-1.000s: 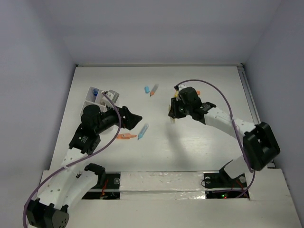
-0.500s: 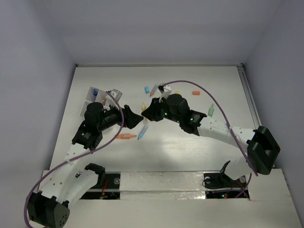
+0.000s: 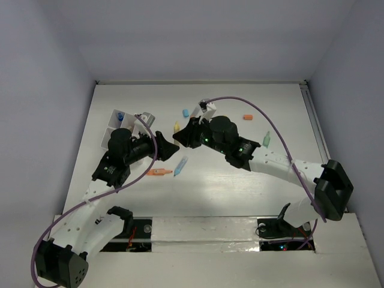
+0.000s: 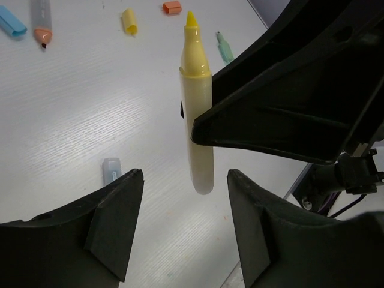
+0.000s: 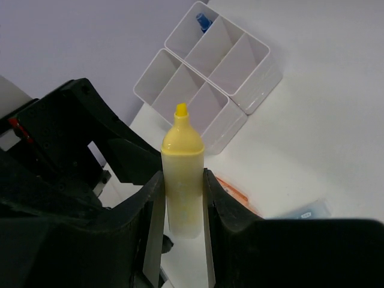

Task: Sort the stationery into containers
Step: Close the pen cap on the pen.

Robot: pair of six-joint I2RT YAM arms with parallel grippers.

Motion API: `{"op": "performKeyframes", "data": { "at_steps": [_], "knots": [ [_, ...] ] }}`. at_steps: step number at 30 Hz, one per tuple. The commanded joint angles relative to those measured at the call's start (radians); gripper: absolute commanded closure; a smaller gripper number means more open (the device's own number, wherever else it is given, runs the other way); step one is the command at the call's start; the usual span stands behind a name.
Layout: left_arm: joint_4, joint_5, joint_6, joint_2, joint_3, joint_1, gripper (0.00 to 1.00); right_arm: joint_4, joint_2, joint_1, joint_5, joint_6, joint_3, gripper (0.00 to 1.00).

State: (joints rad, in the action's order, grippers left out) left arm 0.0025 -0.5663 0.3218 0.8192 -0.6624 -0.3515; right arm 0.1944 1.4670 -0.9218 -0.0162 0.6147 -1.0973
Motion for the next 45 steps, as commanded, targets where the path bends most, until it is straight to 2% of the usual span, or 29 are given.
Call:
{"op": "performKeyframes", "data": {
  "at_steps": [1,3,10,13,15,16,17,20,25,27,30,34,37,38,39,41,43,44,45],
  "knots": [
    [0.036,0.005,0.000,-0.015,0.001,-0.003,0.47,0.073,0.015,-0.028,0.001,0.016,-0.068,0.92],
    [0.040,0.003,0.002,-0.022,0.003,-0.003,0.52,0.080,0.026,-0.028,0.004,0.020,-0.075,0.92],
    [0.037,0.011,0.003,-0.026,0.001,-0.003,0.58,0.086,0.075,-0.055,0.041,0.025,-0.111,0.91],
    [0.033,0.040,0.000,-0.044,0.000,-0.003,0.72,0.092,0.081,-0.055,0.039,0.028,-0.108,0.91],
    [0.025,0.066,0.003,-0.055,-0.002,-0.003,0.85,0.091,0.079,-0.055,0.039,0.031,-0.102,0.91],
    [0.022,0.074,0.003,-0.055,-0.006,-0.003,0.95,0.089,0.078,-0.055,0.038,0.031,-0.101,0.90],
    [0.021,0.078,0.002,-0.060,-0.006,-0.003,1.00,0.086,0.075,-0.055,0.036,0.031,-0.099,0.90],
    [0.016,0.092,0.002,-0.071,-0.009,-0.003,1.00,0.080,0.056,-0.055,0.035,0.022,-0.090,0.81],
    [0.016,0.091,-0.001,-0.083,-0.011,-0.003,1.00,-0.016,0.004,-0.055,0.022,-0.041,-0.096,0.55],
    [0.016,0.092,-0.004,-0.089,-0.011,-0.003,1.00,-0.041,-0.036,-0.011,0.038,-0.053,-0.089,0.44],
    [0.016,0.092,-0.006,-0.097,-0.013,-0.003,1.00,-0.104,-0.095,0.062,0.091,-0.070,-0.066,0.38],
    [0.019,0.076,-0.007,-0.104,-0.013,-0.003,1.00,-0.107,-0.171,0.190,0.151,-0.070,0.010,0.38],
    [0.033,0.033,-0.007,-0.109,-0.009,-0.003,1.00,-0.157,-0.142,0.314,0.157,-0.087,0.027,0.47],
    [0.040,0.016,-0.004,-0.115,-0.006,-0.003,1.00,-0.173,-0.119,0.342,0.153,-0.095,0.021,0.52],
    [0.060,-0.019,-0.003,-0.118,-0.003,-0.003,1.00,-0.188,-0.094,0.366,0.145,-0.101,0.014,0.62],
    [0.091,-0.064,0.010,-0.124,0.004,0.006,1.00,-0.266,-0.004,0.412,0.079,-0.145,-0.041,0.63],
    [0.112,-0.124,0.022,-0.123,0.012,0.006,1.00,-0.343,0.092,0.423,-0.031,-0.183,-0.093,0.51],
    [0.132,-0.145,0.026,-0.124,0.015,0.006,1.00,-0.355,0.123,0.457,-0.050,-0.187,-0.137,0.47],
    [0.139,-0.179,0.029,-0.124,0.015,0.006,1.00,-0.369,0.151,0.474,-0.057,-0.187,-0.156,0.38]
  ]
}}
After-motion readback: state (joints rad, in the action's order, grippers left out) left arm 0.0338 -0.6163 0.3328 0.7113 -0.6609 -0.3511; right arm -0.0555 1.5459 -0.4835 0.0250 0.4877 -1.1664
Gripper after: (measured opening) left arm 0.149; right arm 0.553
